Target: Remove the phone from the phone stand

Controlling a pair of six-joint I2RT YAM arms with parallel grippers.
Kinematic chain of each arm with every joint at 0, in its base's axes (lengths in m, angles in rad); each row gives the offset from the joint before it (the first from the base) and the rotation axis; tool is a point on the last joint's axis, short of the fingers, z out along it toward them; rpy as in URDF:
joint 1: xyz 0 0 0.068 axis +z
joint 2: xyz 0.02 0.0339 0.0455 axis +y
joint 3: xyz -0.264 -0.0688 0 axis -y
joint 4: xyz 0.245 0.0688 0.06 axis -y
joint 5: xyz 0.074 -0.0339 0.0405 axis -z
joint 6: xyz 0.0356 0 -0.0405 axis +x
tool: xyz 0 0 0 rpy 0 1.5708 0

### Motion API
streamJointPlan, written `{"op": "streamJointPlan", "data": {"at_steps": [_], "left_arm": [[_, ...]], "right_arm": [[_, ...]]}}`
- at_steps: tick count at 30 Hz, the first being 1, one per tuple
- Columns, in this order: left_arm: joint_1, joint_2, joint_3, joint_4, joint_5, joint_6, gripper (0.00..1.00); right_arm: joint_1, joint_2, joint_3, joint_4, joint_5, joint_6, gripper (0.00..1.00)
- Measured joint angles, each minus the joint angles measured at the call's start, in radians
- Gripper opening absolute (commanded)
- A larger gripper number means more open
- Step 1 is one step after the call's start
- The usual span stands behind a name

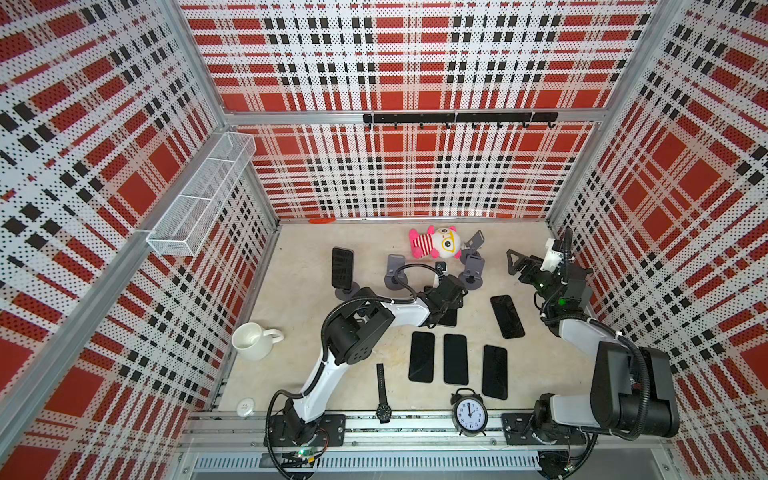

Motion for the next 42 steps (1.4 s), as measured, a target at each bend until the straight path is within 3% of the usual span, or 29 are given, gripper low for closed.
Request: {"op": "streamJointPlan", "data": {"at_steps": [14, 24, 36, 42], "left_arm": [[0.0, -0.036, -0.026, -0.04, -0.002, 0.021, 0.81], [0.008, -0.26, -0.055, -0.113, -0.004, 0.101, 0.82], [0.042, -0.553, -0.171, -0.142, 0.017, 0.181, 0.84], [0.179, -0.726, -0.261, -0.138, 0.027, 0.243, 0.85]], "right_arm": [[0.0, -0.005, -0.01, 0.019, -0.006, 0.004, 1.0], [0.03, -0.065, 0.017, -0.098, 0.026, -0.004, 1.0], [0.288, -0.127, 0.16, -0.312, 0.094, -0.131, 1.0], [0.454, -0.127, 0.226, -0.397, 0.141, -0.196, 1.0]]}}
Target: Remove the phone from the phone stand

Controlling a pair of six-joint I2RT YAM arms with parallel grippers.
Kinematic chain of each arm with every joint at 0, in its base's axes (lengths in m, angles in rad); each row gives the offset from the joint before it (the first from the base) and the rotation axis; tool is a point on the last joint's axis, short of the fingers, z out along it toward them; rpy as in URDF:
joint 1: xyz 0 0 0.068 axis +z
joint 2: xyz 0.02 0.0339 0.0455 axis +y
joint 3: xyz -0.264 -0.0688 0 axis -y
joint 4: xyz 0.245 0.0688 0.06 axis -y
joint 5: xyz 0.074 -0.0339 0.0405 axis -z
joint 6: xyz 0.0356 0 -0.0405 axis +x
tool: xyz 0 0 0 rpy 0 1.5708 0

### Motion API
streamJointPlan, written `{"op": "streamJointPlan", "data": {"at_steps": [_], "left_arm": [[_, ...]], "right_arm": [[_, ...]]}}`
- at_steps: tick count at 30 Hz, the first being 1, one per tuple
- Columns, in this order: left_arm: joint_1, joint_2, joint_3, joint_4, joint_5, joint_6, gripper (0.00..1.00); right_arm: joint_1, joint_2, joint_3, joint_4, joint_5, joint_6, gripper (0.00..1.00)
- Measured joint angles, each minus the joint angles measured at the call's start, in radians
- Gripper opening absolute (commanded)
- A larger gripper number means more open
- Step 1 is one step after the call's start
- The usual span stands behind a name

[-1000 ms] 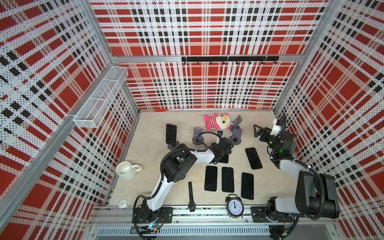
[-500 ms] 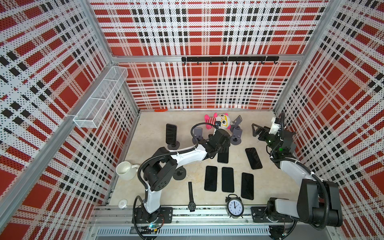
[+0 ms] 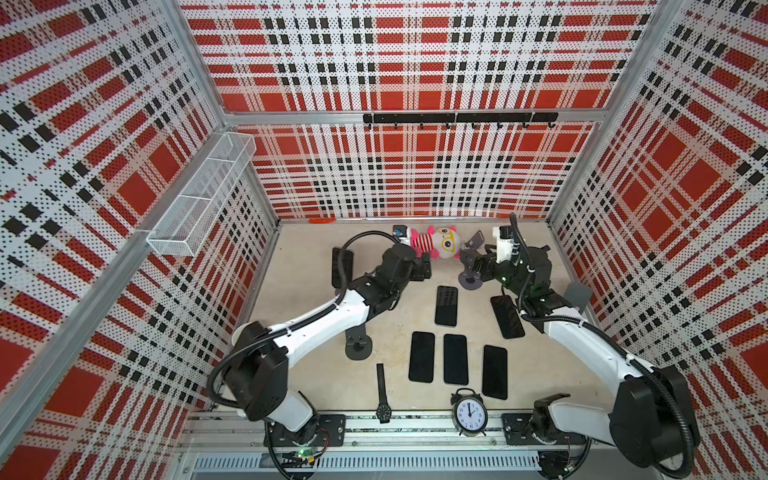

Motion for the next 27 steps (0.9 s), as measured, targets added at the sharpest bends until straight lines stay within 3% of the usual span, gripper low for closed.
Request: {"op": "streamJointPlan", "data": {"at_steps": [8, 10, 11, 17, 23, 27], "left_arm": [[0.254, -0.159, -0.12, 0.057, 0.092, 0.111, 0.88], [0.326, -0.166, -0.143, 0.07, 0.153, 0.147, 0.91], [0.362, -0.165, -0.151, 0.076, 0.182, 0.164, 0.99], [0.567, -0.159, -0.183, 0.087, 0.324, 0.246, 0.98], [0.653, -0.202, -0.279, 0.158, 0.417, 0.307, 0.98], [0.663, -0.231, -0.33, 0.201, 0.463, 0.321, 0.98]], "right_arm": [[0.104, 0.027, 0.049, -0.042, 0.016, -0.018, 1.0], [0.12, 0.034, 0.067, -0.069, 0.014, -0.01, 1.0], [0.128, 0.034, 0.074, -0.084, 0.016, -0.009, 1.0], [0.209, 0.024, 0.138, -0.197, 0.038, -0.018, 1.0], [0.22, -0.06, 0.139, -0.319, 0.095, -0.041, 1.0], [0.22, -0.109, 0.14, -0.41, 0.149, -0.059, 1.0]]}}
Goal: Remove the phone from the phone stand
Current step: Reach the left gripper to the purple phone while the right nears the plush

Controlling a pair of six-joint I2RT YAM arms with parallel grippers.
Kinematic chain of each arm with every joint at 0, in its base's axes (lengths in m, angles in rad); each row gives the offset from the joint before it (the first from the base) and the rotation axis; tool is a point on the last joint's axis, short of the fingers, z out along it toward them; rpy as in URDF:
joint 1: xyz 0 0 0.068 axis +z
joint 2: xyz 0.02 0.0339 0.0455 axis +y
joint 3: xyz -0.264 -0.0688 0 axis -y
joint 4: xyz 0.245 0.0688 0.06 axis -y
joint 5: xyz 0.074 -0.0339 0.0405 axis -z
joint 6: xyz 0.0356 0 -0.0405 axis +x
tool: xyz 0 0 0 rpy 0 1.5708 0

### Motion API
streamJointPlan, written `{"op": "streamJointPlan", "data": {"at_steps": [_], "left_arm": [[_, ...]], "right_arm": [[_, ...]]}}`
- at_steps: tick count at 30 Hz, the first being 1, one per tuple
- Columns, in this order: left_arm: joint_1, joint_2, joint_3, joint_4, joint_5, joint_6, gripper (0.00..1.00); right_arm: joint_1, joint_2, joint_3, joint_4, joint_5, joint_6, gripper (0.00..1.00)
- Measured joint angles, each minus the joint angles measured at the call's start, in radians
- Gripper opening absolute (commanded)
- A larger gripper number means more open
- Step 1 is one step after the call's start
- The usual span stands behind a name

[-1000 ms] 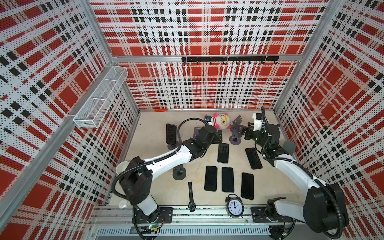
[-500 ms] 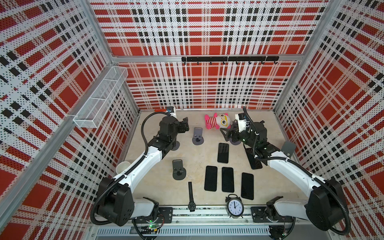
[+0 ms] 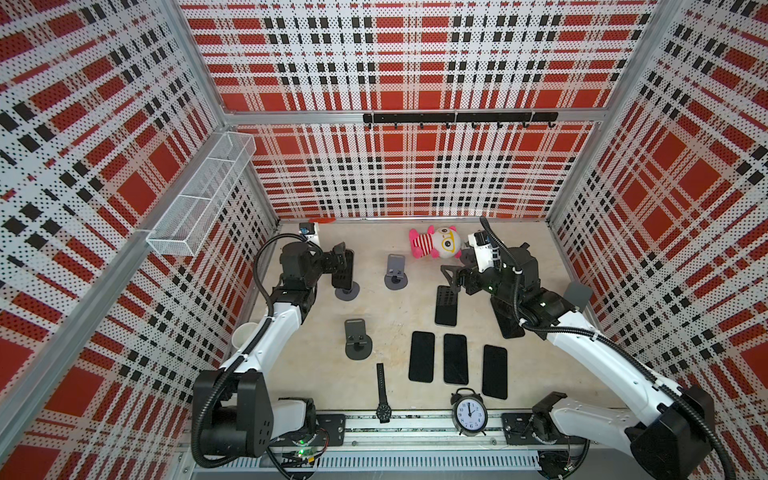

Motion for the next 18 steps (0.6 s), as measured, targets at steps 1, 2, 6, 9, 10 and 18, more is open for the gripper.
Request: {"op": "streamJointPlan", "data": {"at_steps": [1, 2, 6, 9, 10, 18], "left_arm": [[0.0, -0.001, -0.002, 0.007, 0.007, 0.003, 0.98], [-0.001, -0.001, -0.002, 0.016, 0.013, 0.009, 0.98], [-0.01, 0.005, -0.001, 0.033, 0.031, 0.065, 0.98], [-0.013, 0.021, -0.001, 0.041, 0.071, 0.127, 0.98], [-0.013, 0.029, 0.0, 0.039, 0.086, 0.144, 0.98], [-0.013, 0.137, 0.079, -0.032, 0.109, 0.207, 0.98]], "right_arm": [[0.0, -0.006, 0.0, -0.019, 0.009, -0.004, 1.0], [0.0, -0.012, 0.0, -0.037, 0.018, -0.005, 1.0], [0.0, -0.028, 0.0, -0.076, 0.043, -0.005, 1.0], [0.0, -0.034, 0.0, -0.077, 0.048, -0.003, 1.0], [0.0, -0.034, 0.0, -0.077, 0.048, -0.002, 1.0], [0.0, -0.032, 0.031, -0.091, 0.052, 0.001, 1.0]]}}
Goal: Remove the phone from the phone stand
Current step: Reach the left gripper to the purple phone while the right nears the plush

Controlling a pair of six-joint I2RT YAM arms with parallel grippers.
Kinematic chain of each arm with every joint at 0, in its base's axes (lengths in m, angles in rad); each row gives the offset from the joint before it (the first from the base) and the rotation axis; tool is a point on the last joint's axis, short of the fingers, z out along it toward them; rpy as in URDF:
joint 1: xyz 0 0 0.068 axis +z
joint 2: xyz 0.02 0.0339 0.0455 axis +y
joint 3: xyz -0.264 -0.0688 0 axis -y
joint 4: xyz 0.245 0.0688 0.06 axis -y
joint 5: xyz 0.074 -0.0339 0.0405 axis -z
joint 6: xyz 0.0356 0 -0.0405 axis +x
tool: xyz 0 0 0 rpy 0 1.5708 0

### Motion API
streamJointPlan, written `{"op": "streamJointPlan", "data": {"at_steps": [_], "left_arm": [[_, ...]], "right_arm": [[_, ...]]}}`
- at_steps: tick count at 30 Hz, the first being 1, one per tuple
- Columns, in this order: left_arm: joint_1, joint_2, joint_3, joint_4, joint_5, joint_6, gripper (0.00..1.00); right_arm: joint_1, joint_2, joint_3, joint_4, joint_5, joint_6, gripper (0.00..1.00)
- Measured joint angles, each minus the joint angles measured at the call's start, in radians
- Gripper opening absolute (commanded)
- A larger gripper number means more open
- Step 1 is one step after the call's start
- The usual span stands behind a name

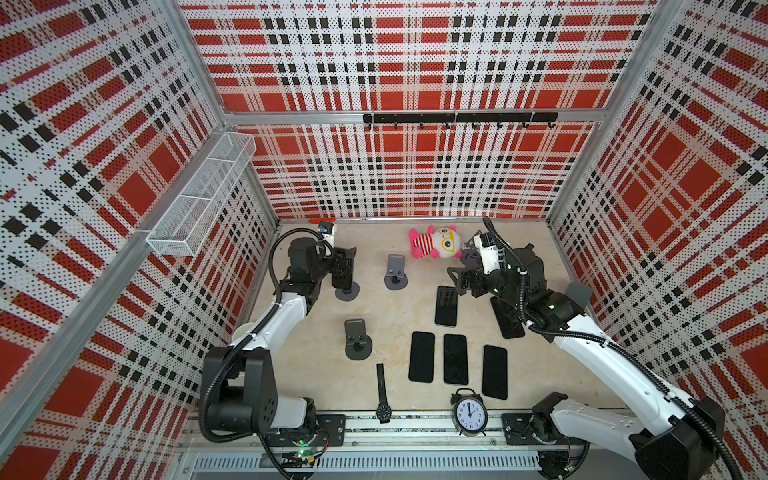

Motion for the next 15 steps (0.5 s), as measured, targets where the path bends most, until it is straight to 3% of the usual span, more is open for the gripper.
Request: {"op": "streamJointPlan", "data": {"at_steps": [15], "left_arm": [[0.013, 0.072, 0.042, -0.006, -0.013, -0.035, 0.98]], "right_arm": [[0.0, 0.0, 0.001, -0.015, 0.033, -0.008, 1.0]]}}
